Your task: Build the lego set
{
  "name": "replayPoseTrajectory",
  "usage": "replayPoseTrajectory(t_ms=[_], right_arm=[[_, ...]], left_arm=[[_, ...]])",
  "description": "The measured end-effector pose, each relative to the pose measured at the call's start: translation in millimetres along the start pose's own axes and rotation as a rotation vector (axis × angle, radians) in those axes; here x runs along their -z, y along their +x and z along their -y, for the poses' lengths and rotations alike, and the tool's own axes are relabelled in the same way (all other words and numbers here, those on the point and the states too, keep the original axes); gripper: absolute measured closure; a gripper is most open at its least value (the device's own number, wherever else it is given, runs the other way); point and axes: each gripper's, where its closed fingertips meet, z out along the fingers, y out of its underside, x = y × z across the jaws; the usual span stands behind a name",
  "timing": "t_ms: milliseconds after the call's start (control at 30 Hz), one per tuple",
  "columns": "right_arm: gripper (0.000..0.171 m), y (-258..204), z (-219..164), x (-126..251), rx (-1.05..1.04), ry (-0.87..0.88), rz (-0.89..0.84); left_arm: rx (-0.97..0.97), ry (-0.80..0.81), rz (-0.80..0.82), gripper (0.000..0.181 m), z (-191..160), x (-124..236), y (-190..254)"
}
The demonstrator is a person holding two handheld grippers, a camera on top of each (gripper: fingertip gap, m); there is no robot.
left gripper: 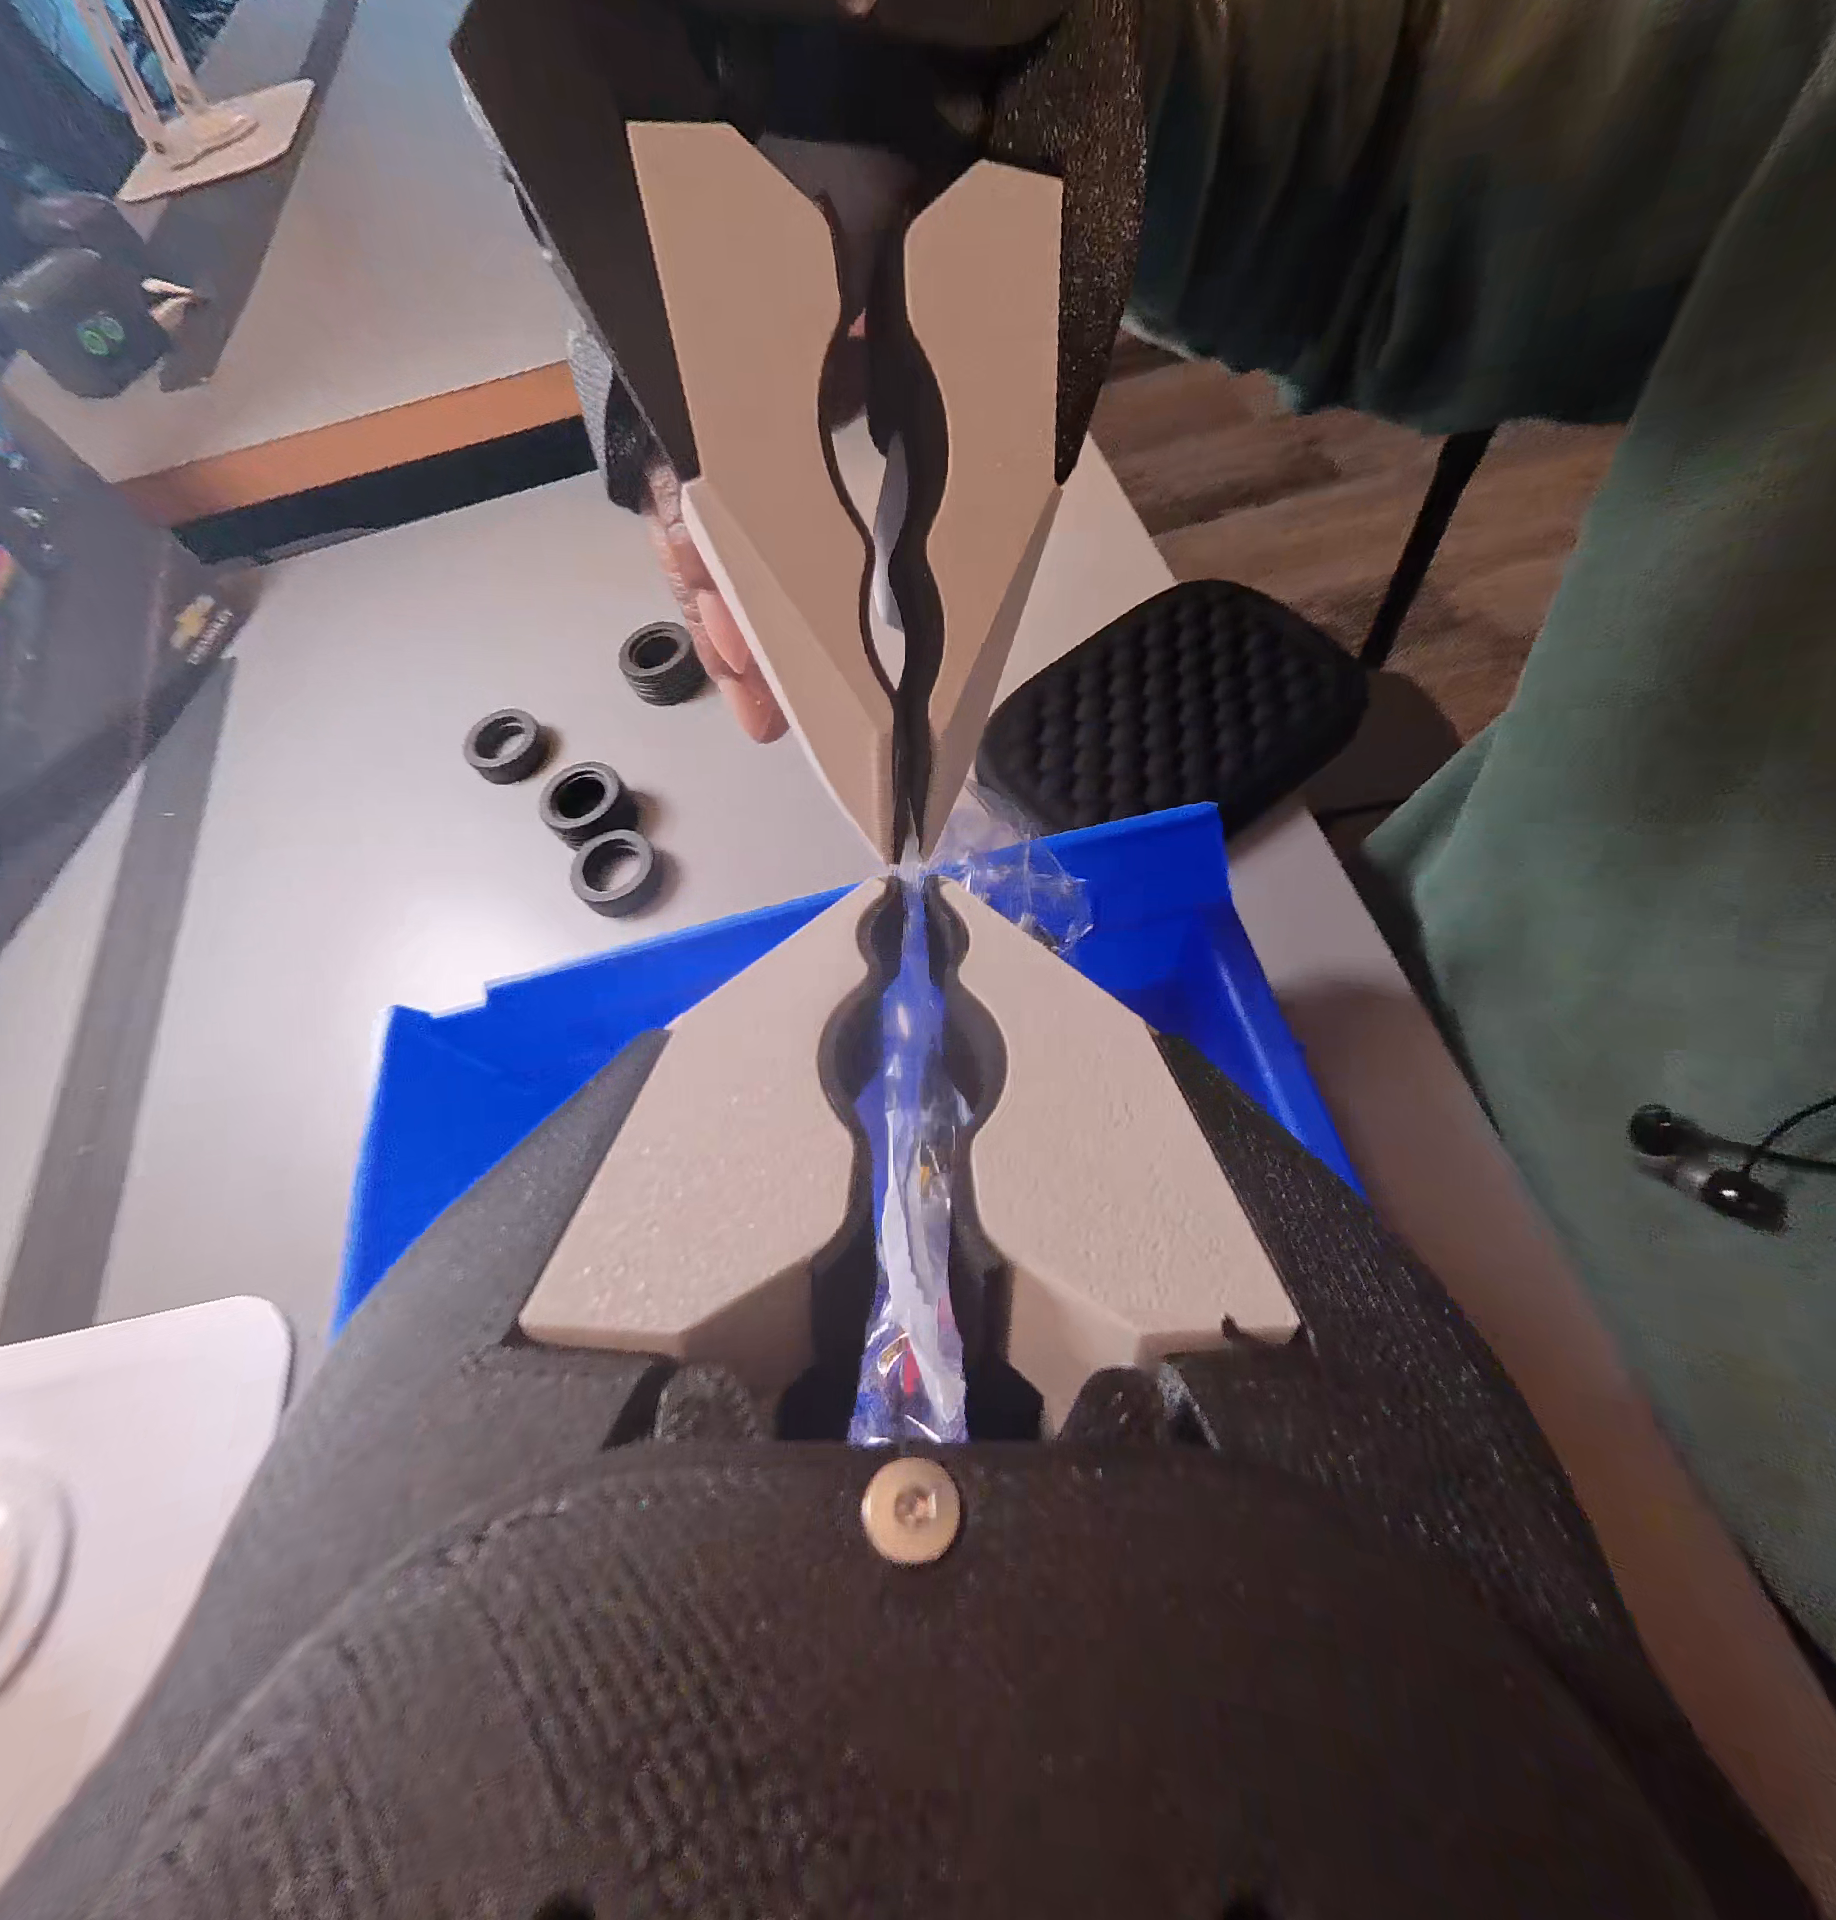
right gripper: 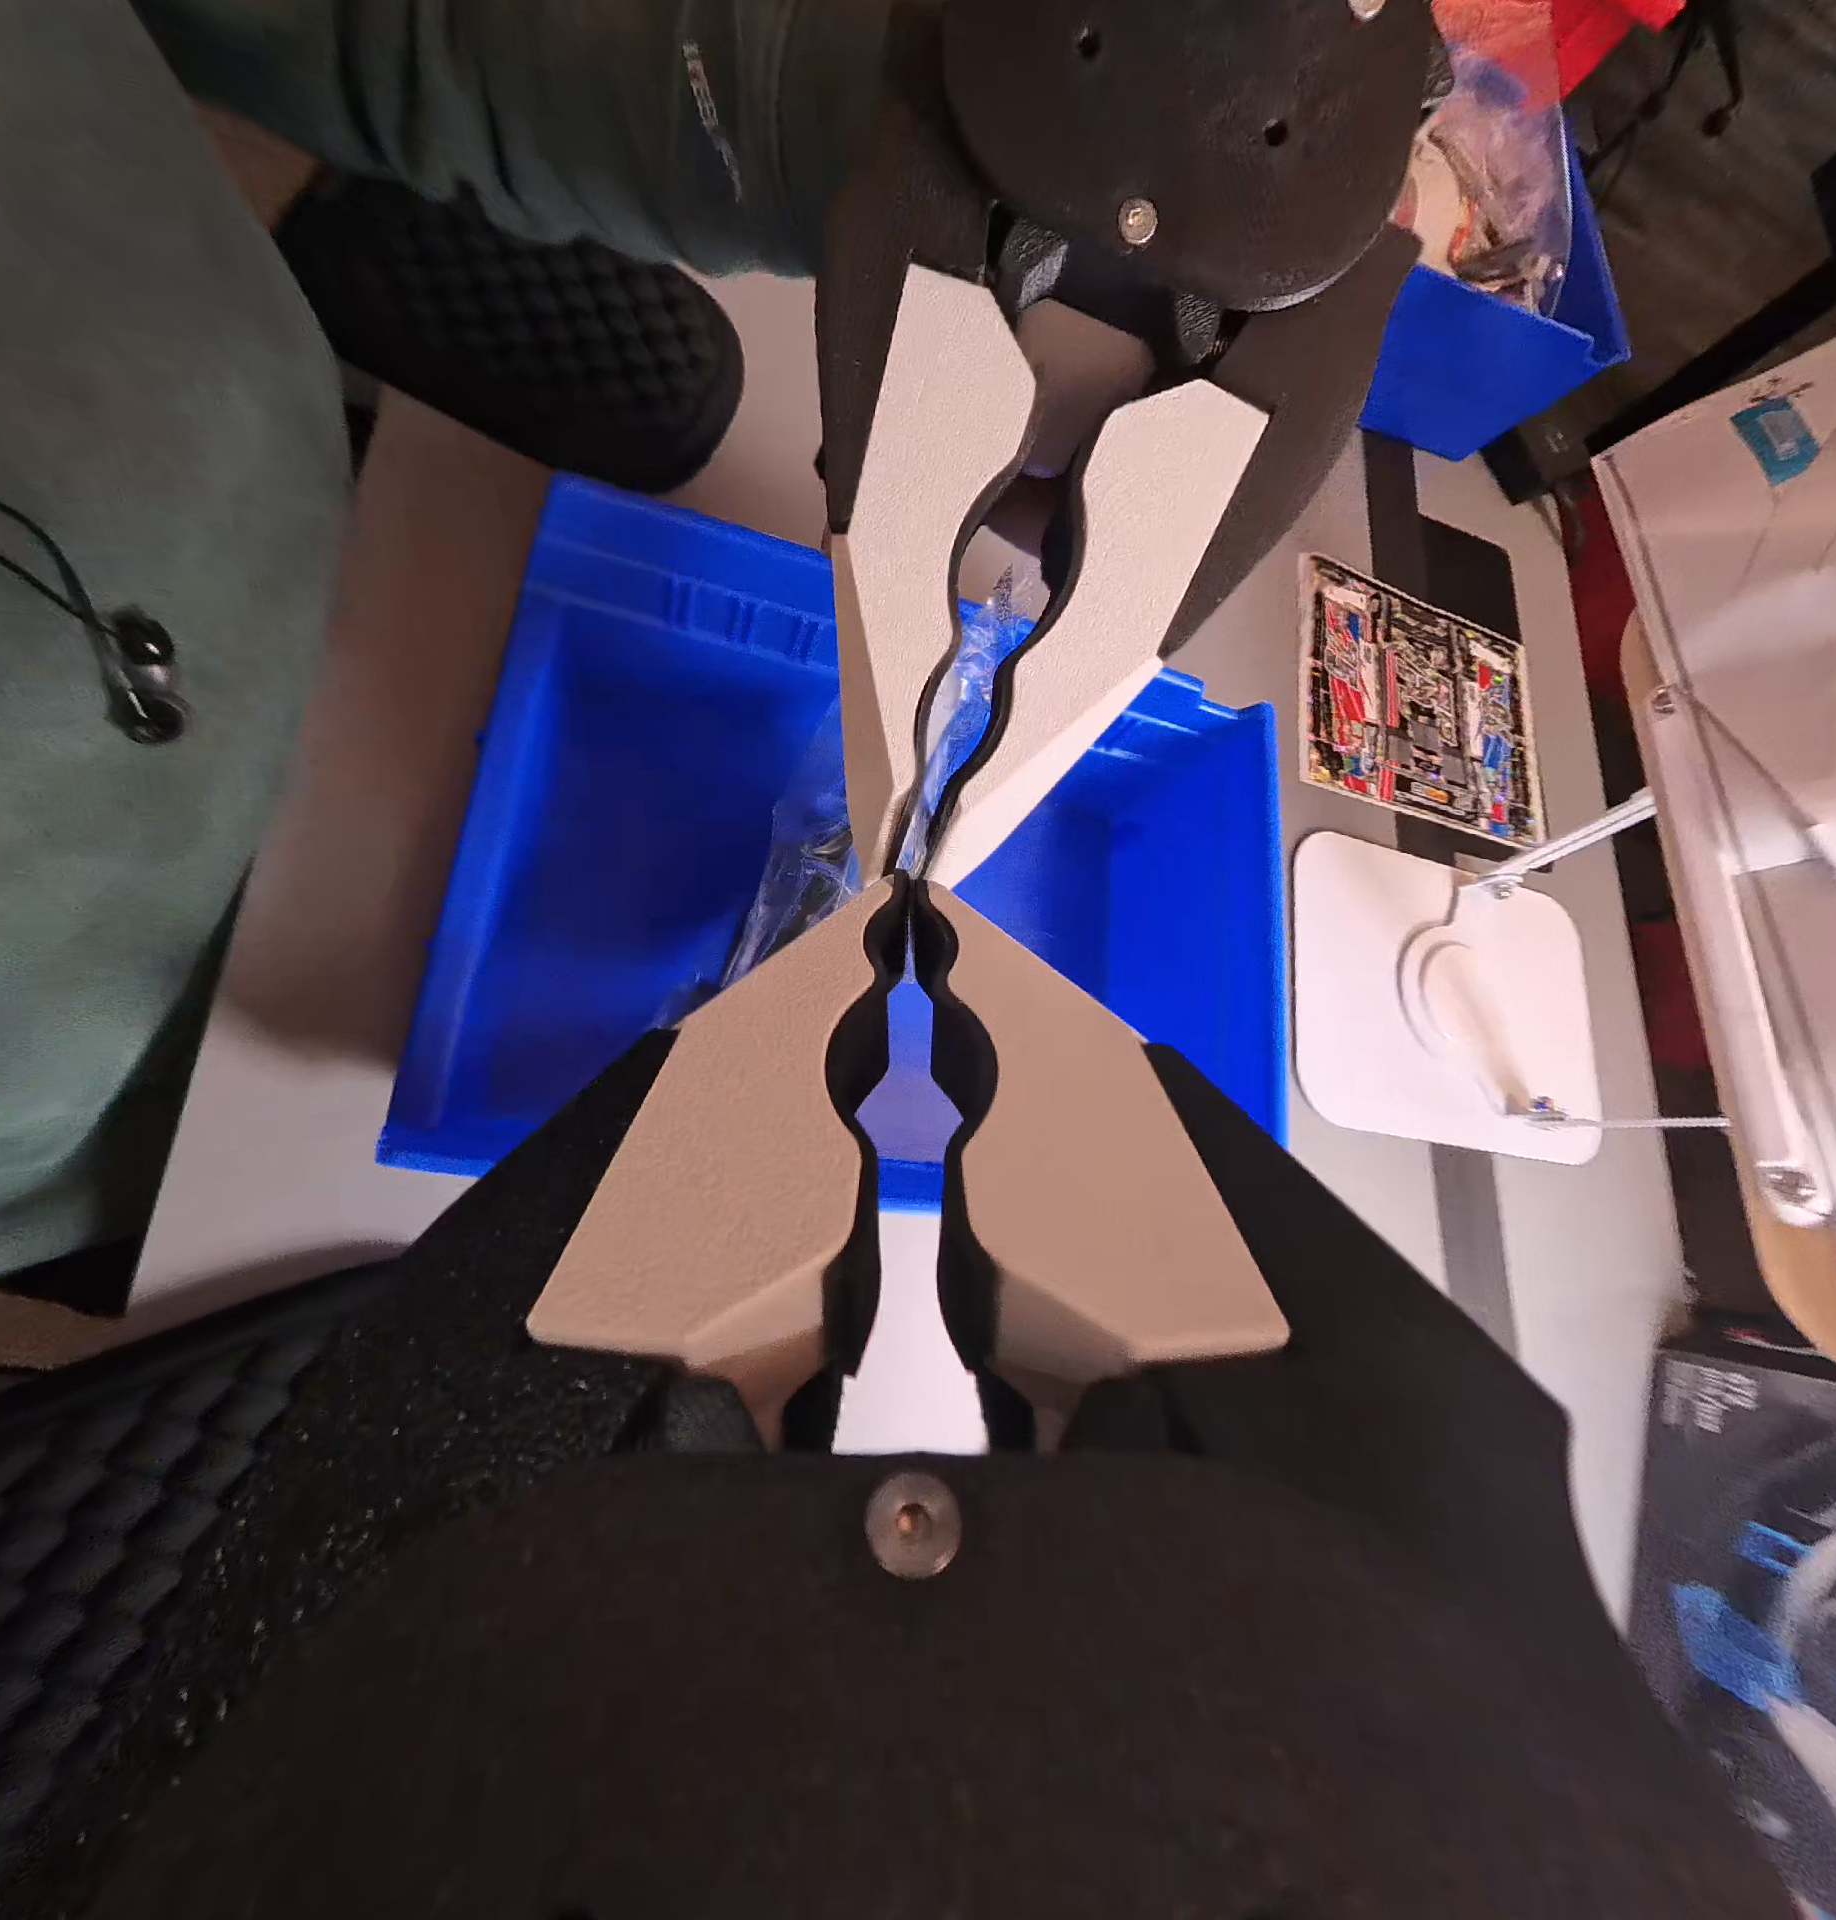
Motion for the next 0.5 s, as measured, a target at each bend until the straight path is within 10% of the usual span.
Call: replayPoseTrajectory(t_ms=[33,500], right_arm=[[0.171,-2.7,-2.2,-1.2,-0.018,0.018,0.016],[0.171,-9.3,-36.2,-18.0,-0.264,0.119,0.132]], left_arm=[[0.020,0.009,-0.017,0.180,-1.6,-1.9,1.8],[0.115,-0.037,-0.026,0.180,-18.8,-21.4,-5.2]])
